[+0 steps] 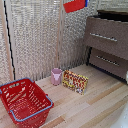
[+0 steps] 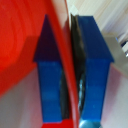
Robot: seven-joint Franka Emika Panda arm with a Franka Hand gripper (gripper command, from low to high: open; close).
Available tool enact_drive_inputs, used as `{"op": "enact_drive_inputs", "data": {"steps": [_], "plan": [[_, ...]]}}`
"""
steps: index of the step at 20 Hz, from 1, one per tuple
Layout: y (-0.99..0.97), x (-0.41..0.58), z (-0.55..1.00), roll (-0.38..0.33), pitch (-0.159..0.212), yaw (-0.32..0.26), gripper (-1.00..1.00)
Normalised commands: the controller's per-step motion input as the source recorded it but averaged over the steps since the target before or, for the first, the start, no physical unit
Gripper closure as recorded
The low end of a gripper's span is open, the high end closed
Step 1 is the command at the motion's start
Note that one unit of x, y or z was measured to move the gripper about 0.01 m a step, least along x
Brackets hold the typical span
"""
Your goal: Transport the gripper mindfully toward the orange-red bowl and clasp it to elevate with ease. Ensure your robot's arm aligns efficiently with the top drawer's opening. Carefully slide the orange-red bowl into the designated spot with precision. After confirmation, withdraw the gripper gently. Close the drawer smoothly by transitioning the gripper to its handle.
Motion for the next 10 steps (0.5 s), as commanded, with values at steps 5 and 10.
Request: {"op": "enact_drive_inputs", "data": {"steps": [5, 10], "plan": [[-0.61, 0.056, 0.44, 0.000, 0.042, -0.198, 1.00], [-0.61, 0.103, 0.42, 0.000, 0.000, -0.191, 1.00]]}}
